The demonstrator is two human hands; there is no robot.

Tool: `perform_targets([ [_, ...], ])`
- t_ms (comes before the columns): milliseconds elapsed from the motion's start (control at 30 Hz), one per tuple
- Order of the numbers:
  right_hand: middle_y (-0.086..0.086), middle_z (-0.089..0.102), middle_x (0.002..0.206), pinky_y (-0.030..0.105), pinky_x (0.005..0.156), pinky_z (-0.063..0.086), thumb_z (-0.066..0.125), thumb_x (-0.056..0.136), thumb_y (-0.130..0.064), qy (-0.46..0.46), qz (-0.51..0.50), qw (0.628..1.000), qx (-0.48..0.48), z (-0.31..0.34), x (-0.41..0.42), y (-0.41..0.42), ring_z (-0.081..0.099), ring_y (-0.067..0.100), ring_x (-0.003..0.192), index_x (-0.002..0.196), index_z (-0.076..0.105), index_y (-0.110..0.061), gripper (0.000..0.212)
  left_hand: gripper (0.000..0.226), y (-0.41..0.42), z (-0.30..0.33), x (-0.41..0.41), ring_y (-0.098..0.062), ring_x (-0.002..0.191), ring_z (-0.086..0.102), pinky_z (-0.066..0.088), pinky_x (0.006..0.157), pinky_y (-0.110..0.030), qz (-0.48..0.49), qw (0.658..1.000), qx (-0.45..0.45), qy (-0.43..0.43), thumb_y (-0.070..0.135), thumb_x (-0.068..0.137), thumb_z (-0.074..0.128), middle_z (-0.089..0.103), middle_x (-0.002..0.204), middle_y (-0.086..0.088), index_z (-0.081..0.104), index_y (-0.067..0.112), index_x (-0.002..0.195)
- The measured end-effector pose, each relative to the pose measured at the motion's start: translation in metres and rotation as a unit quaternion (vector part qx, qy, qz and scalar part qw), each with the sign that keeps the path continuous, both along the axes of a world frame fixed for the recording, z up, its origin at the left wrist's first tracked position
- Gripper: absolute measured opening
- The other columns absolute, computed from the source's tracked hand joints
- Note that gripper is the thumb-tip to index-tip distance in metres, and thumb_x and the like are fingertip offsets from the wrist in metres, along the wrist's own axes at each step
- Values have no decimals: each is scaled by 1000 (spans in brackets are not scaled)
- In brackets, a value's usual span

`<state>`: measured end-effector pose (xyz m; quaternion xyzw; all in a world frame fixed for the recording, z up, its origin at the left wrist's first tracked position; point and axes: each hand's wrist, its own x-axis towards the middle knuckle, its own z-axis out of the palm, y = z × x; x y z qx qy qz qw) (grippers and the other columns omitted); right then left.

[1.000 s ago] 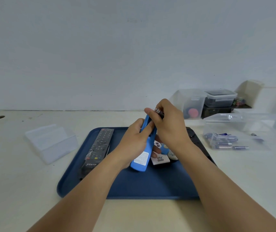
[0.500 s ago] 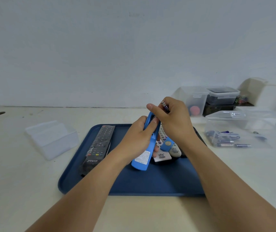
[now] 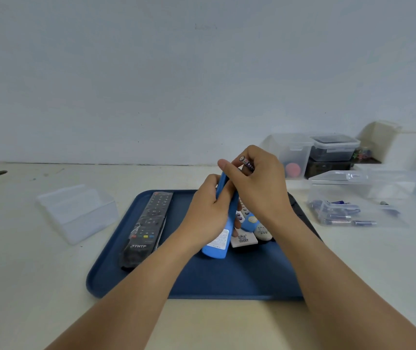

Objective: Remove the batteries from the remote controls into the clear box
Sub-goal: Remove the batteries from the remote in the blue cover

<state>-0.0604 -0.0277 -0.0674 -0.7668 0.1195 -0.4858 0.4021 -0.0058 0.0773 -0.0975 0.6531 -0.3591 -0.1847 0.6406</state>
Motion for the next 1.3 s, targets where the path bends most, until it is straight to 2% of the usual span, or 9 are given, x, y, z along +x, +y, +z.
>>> perform_targets([
  [133,-18,51,48,12,45,37,71,89,-23,37,87,995,25,2,-4,-8,44,2,43,81,67,-14,13,37,2,4,5,-25,55,67,56,52,-34,-1,999,-11,34,51,101,51,66,76,-7,51,15,107],
  [367,-10,62,60,15,47,45,66,95,-23,-22,119,971,205,0,1,3,57,3,53,77,64,-11,21,40,1,5,2,-26,51,65,53,46,-31,-28,995,-39,82,50,106,42,69,74,-7,51,12,113],
  [467,-7,59,60,24,47,46,68,93,-28,-11,99,975,199,-6,2,11,56,10,54,83,62,-13,19,35,1,5,3,-28,53,65,52,47,-32,-12,995,-42,91,46,107,42,68,76,-12,54,13,111],
  [700,2,62,64,31,52,49,62,95,-20,-15,42,996,71,-10,3,19,60,19,59,85,56,-21,12,31,0,1,4,-32,64,66,56,60,-51,28,999,-15,40,44,105,45,69,96,-21,56,15,107],
  [900,-8,58,57,21,47,40,61,98,-23,4,53,998,-39,-13,3,12,52,9,48,84,63,-20,15,25,5,4,6,-16,56,68,52,46,-26,41,997,-31,64,34,106,44,69,73,2,58,14,108],
  [1033,-10,53,52,22,50,37,50,103,-38,57,34,978,-199,-13,2,9,53,10,49,74,59,-29,31,26,7,6,9,-27,59,67,53,49,-33,58,991,-58,109,28,103,40,66,85,-18,57,9,105],
  [1133,-12,49,45,23,51,36,44,104,-43,110,-6,952,-284,-10,1,10,50,7,46,70,58,-34,37,26,10,7,13,-29,53,64,50,46,-31,72,988,-62,126,28,100,39,65,77,-17,56,9,92],
  [1200,-7,55,49,23,50,39,45,104,-42,96,48,967,-232,-8,-1,15,53,9,44,77,65,-28,37,29,10,9,15,-29,49,63,49,44,-31,67,986,-72,134,29,101,40,66,71,-15,57,8,90],
  [1300,-5,53,50,20,39,37,50,102,-40,7,172,981,86,0,-3,23,46,8,36,89,67,-17,31,34,9,12,17,-27,48,61,51,45,-32,69,984,-80,145,40,106,46,66,69,-12,56,9,96],
])
